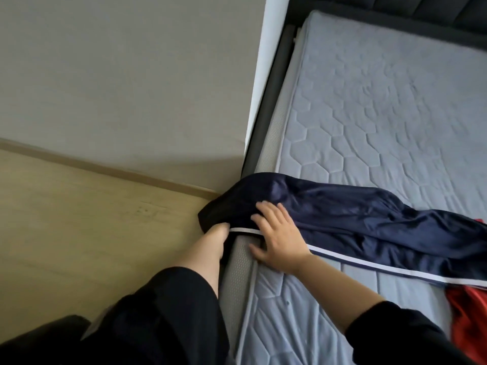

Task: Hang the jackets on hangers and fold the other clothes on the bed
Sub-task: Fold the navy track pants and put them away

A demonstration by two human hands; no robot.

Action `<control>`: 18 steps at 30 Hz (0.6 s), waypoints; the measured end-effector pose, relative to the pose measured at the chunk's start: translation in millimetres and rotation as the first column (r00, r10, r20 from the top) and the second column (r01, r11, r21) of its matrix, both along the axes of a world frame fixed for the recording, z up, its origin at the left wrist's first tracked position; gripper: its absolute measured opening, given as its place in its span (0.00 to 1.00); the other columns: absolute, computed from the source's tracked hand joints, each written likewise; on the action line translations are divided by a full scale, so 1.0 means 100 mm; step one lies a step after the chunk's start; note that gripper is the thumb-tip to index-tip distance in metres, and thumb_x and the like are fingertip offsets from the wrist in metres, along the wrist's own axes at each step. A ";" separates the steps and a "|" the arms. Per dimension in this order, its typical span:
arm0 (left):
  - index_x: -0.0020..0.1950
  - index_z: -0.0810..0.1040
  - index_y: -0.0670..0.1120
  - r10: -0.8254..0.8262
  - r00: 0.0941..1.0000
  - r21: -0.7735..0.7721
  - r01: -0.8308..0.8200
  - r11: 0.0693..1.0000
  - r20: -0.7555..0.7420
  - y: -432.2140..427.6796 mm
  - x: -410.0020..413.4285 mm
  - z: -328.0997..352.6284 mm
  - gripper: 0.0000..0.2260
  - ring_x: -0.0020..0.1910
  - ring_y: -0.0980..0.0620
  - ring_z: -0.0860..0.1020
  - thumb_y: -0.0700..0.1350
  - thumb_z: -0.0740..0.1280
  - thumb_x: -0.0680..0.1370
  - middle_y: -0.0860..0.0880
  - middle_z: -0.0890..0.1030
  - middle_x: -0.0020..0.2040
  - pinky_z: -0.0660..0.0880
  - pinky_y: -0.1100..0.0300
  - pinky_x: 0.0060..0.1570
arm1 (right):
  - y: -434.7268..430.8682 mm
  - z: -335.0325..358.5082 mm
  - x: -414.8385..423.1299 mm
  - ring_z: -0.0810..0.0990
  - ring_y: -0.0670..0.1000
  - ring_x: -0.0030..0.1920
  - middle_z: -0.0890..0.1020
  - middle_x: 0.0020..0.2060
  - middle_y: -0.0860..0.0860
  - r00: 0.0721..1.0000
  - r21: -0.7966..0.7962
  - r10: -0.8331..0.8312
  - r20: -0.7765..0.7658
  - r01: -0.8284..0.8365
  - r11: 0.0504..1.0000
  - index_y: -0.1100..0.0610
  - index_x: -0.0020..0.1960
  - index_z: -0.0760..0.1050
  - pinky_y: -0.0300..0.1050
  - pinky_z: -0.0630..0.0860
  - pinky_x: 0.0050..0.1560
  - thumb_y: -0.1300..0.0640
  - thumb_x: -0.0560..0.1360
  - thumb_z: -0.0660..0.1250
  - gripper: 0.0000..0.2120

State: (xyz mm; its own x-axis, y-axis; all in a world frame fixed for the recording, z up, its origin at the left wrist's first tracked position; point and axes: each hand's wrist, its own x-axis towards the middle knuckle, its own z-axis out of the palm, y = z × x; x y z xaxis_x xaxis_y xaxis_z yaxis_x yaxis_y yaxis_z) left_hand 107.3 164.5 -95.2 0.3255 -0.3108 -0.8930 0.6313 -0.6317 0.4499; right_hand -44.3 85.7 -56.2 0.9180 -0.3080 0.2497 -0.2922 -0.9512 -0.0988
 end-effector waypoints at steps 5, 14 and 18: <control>0.66 0.73 0.41 0.112 0.993 0.008 -0.112 0.994 -0.040 0.02 0.03 0.13 0.23 0.58 0.41 0.76 0.50 0.68 0.75 0.41 0.78 0.60 0.73 0.48 0.62 | 0.05 -0.01 0.00 0.71 0.55 0.39 0.74 0.37 0.52 0.999 -0.153 -0.015 -0.036 0.009 0.988 0.57 0.39 0.76 0.46 0.62 0.42 0.53 0.61 0.71 0.11; 0.47 0.75 0.41 0.575 0.766 -0.343 -0.643 0.684 -0.289 -0.10 0.05 0.77 0.05 0.40 0.49 0.76 0.40 0.61 0.79 0.44 0.77 0.44 0.74 0.58 0.45 | 0.05 0.44 0.36 0.72 0.56 0.25 0.72 0.25 0.53 0.972 -0.147 -0.217 -0.092 0.202 0.968 0.57 0.29 0.71 0.42 0.66 0.26 0.67 0.49 0.76 0.15; 0.46 0.77 0.42 0.610 0.656 -0.468 -0.751 0.467 -0.445 -0.05 0.05 1.17 0.10 0.43 0.46 0.78 0.42 0.58 0.81 0.43 0.82 0.40 0.73 0.56 0.42 | -0.03 0.74 0.40 0.73 0.57 0.25 0.73 0.25 0.53 0.970 -0.011 -0.228 0.080 0.229 0.973 0.59 0.33 0.70 0.40 0.57 0.25 0.66 0.60 0.66 0.06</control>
State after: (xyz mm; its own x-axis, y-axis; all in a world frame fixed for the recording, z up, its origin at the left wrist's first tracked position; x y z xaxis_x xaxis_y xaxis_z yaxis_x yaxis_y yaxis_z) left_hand 112.6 159.1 21.6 0.5160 -0.5190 -0.6815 0.8536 0.3785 0.3580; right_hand -4.1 82.8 17.6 0.8015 -0.5013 0.3260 -0.4941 -0.8623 -0.1113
